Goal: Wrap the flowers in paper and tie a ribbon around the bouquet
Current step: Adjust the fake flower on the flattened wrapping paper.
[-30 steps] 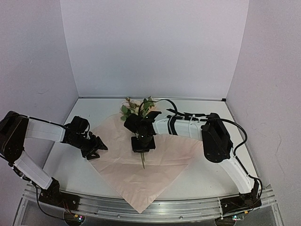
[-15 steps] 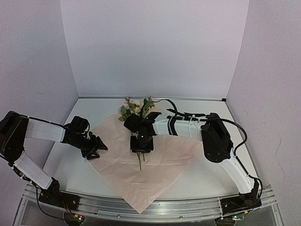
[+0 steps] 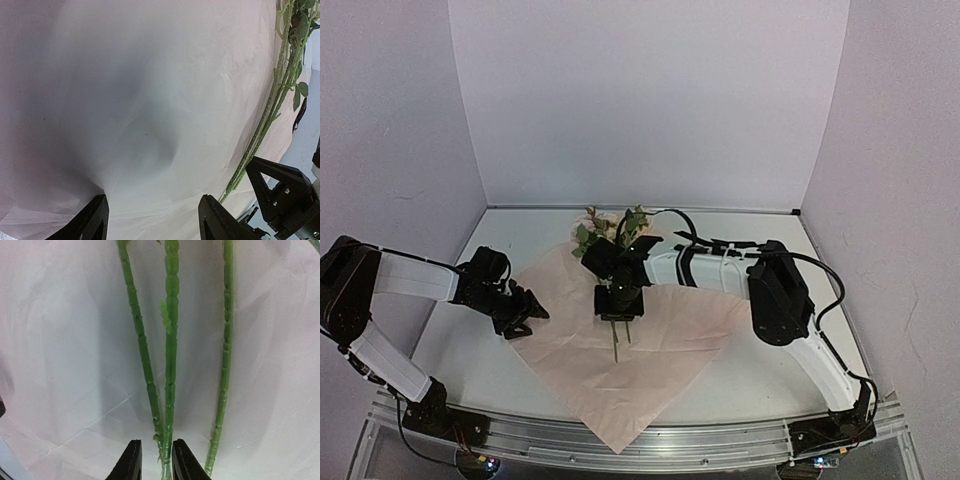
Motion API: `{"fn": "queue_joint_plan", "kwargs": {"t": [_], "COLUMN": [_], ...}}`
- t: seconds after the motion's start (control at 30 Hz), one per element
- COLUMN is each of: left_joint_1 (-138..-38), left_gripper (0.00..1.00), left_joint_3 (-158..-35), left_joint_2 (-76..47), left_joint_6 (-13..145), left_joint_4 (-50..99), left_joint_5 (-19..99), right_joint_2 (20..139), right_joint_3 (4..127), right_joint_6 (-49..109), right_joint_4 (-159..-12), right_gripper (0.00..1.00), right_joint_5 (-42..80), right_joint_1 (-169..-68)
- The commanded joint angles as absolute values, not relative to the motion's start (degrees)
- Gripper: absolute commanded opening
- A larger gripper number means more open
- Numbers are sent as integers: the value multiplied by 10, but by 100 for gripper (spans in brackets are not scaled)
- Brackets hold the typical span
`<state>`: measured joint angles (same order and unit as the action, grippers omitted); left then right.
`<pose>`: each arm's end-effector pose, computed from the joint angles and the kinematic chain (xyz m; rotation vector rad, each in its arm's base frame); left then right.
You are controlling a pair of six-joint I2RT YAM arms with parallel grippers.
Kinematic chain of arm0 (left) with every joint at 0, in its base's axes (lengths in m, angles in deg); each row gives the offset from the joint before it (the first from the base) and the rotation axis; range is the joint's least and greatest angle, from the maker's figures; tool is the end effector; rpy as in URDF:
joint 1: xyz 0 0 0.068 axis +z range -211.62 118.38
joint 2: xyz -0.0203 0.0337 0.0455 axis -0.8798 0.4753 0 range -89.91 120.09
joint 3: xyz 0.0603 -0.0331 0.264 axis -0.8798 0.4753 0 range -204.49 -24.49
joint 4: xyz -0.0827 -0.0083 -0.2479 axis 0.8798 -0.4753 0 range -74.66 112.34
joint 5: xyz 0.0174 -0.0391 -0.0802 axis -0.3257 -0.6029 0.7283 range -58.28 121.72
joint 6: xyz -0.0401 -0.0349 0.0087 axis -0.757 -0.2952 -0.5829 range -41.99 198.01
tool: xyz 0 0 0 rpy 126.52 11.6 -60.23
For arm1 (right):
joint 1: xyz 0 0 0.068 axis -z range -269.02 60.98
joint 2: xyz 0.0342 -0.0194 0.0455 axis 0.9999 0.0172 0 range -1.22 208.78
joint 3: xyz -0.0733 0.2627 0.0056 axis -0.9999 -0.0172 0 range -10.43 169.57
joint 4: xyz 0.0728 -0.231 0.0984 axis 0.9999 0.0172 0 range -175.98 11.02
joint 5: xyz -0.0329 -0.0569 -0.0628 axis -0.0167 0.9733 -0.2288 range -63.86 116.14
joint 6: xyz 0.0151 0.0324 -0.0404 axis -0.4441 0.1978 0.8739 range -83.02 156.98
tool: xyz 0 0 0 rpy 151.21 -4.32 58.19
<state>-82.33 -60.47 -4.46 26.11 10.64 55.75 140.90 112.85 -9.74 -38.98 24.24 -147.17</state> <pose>0.2336 -0.1038 0.1361 -0.6135 2.7760 -0.9190 0.2756 0.4460 0.1532 -0.2954 2.8506 0.5151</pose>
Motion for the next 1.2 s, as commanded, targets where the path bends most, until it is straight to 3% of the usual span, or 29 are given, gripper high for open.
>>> {"fn": "queue_joint_plan", "kwargs": {"t": [0.0,0.57,0.7,0.93,1.17], "left_joint_1": [-826,-825,-825,-825,-825], "left_gripper": [64,64,64,64,64], "left_joint_3": [-601,-599,-595,-598,-600], "left_joint_2": [-47,-53,-58,-58,-60], "left_joint_6": [268,270,269,271,271], "left_joint_4": [99,96,94,91,87], "left_joint_5": [558,560,557,555,551], "right_joint_2": [1438,1495,1481,1431,1408], "right_joint_3": [1166,1237,1225,1189,1165], "right_joint_6": [-101,-188,-181,-128,-114], "right_joint_4": [-385,-372,-372,-386,-396], "right_gripper": [19,0,1,17,18], "right_joint_5": [261,278,274,274,268], "right_joint_1": [-1469,-1443,-1439,-1434,-1434]}}
